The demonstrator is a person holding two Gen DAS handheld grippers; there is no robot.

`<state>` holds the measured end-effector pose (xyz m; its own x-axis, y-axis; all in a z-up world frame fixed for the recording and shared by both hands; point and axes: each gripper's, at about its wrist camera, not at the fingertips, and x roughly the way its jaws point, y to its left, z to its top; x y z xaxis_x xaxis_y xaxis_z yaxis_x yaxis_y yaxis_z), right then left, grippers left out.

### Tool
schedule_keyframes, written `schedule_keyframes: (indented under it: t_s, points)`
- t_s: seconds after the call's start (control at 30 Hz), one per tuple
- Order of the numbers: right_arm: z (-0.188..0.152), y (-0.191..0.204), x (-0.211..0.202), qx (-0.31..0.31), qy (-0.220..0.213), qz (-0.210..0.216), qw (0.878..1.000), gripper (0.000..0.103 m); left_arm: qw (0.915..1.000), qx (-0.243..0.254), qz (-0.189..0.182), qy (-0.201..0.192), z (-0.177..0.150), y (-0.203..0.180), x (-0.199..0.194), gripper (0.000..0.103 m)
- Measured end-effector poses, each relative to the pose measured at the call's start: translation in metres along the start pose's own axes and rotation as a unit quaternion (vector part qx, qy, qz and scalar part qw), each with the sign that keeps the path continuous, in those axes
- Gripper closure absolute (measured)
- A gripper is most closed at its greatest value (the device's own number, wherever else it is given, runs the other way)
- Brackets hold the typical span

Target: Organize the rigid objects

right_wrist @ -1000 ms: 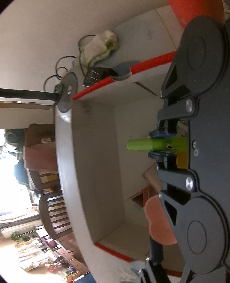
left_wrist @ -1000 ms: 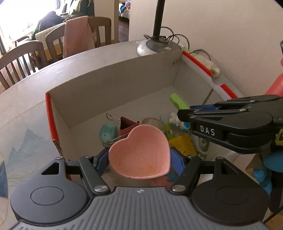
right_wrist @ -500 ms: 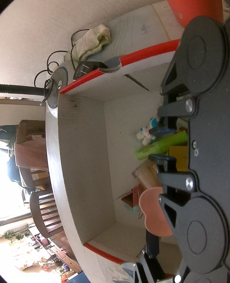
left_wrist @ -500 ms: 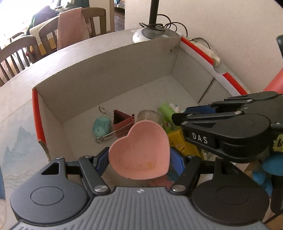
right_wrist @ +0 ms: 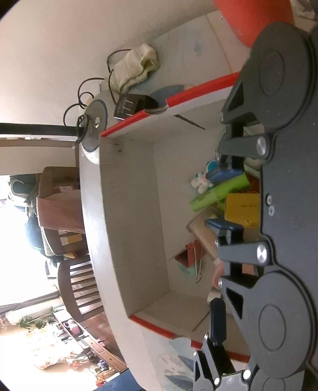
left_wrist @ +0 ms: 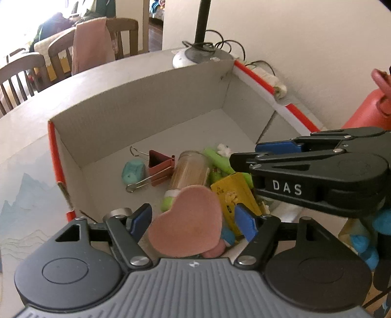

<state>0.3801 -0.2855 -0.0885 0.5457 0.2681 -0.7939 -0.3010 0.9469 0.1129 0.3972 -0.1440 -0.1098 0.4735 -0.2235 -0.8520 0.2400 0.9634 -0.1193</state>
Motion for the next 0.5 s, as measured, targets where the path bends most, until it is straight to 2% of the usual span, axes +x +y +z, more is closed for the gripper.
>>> schedule_keyframes:
  t_s: [0.37,0.43,0.5]
  points:
    - [-0.009,0.024,-0.051,0.008,-0.044,0.012,0.999,0.063,0.9984,-0.001,-0.025,-0.051,-0.017,0.009,-0.053,0.028]
    - [-0.012,0.029,-0.061,0.010,-0.053,0.015,0.998,0.061,0.9978,-0.002,-0.029,-0.060,-0.022,0.013,-0.063,0.028]
    - [-0.015,0.034,-0.071,0.011,-0.064,0.018,0.998,0.055,0.9970,-0.004,-0.031,-0.071,-0.027,0.017,-0.074,0.028]
